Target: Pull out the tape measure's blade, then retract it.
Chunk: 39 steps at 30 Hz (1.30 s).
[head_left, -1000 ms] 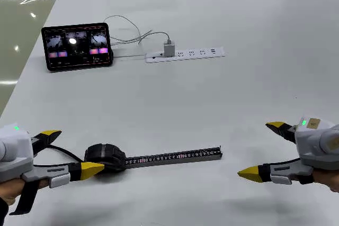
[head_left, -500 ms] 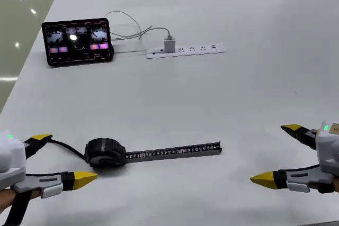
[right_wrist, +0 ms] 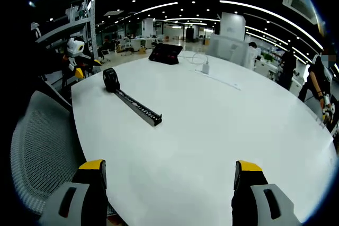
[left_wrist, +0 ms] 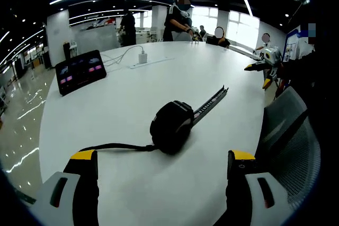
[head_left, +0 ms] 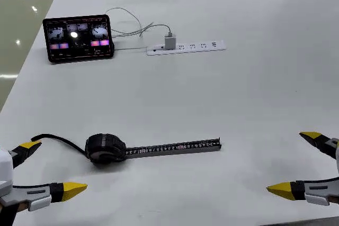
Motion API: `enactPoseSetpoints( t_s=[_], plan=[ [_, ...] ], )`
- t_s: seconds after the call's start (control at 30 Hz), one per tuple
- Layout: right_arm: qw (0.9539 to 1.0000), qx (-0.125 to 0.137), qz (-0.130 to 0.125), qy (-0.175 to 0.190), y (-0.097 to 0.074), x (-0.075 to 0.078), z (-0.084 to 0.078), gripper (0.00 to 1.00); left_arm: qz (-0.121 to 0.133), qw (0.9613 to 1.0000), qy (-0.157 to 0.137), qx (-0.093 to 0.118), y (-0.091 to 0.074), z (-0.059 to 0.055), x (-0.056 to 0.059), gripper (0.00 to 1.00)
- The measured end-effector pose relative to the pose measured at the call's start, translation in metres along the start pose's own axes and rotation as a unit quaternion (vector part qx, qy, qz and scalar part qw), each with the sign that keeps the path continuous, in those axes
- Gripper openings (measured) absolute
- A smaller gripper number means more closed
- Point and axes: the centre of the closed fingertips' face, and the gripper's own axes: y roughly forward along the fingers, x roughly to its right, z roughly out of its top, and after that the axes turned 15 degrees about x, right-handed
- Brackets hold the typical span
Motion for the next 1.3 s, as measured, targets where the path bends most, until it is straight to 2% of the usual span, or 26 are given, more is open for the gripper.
enactPoseSetpoints(
  t_s=[0.13,0.33,0.57,0.67,1.3],
  plan=[
    [0.9999,-0.009,-0.006,0.004,-0.008,0.000,-0.009,0.99,0.007,1.0000,0.001,-0.006,-0.005,-0.004,0.000,0.99],
    [0.9997,-0.011,-0.020,0.010,-0.018,0.005,-0.017,0.99,0.009,0.9999,-0.003,-0.006,-0.010,-0.005,0.000,0.99],
    [0.9993,-0.006,-0.035,0.012,-0.022,0.010,-0.016,0.99,0.007,1.0000,-0.001,-0.006,-0.012,-0.008,0.002,0.99],
    [0.9993,-0.011,-0.032,0.016,-0.023,0.008,-0.018,0.99,0.008,0.9998,0.007,-0.016,-0.013,-0.012,0.001,0.99],
    [0.9993,-0.024,-0.028,0.008,-0.029,0.007,-0.019,0.99,0.012,0.9999,-0.002,-0.006,-0.016,-0.007,-0.001,0.99]
  ],
)
